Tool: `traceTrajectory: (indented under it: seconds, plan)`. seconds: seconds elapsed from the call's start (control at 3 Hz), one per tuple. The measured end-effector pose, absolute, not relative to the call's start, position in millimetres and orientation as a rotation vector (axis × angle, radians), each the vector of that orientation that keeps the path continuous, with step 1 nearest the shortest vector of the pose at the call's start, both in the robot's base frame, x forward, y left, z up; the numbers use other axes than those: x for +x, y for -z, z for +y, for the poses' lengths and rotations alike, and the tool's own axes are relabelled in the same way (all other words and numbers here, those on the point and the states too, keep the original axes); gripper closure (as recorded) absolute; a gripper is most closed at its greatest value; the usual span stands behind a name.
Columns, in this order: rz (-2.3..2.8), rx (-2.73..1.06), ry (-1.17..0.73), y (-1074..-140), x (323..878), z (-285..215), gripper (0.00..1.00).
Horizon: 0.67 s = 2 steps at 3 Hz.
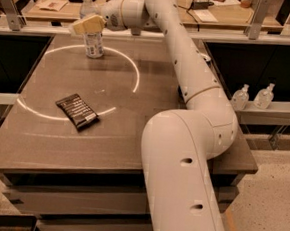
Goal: Knock blue plastic bottle over
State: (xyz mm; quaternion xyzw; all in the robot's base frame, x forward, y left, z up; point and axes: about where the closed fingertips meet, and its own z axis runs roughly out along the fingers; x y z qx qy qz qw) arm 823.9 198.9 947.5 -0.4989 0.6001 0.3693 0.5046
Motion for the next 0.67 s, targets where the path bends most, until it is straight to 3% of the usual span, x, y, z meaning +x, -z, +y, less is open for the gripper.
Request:
traceTrajectory:
  seconds: [0.67]
  plan:
    - [1.342, -1.259, -0.903, -962.8, 817.4, 208.1, 0.65]
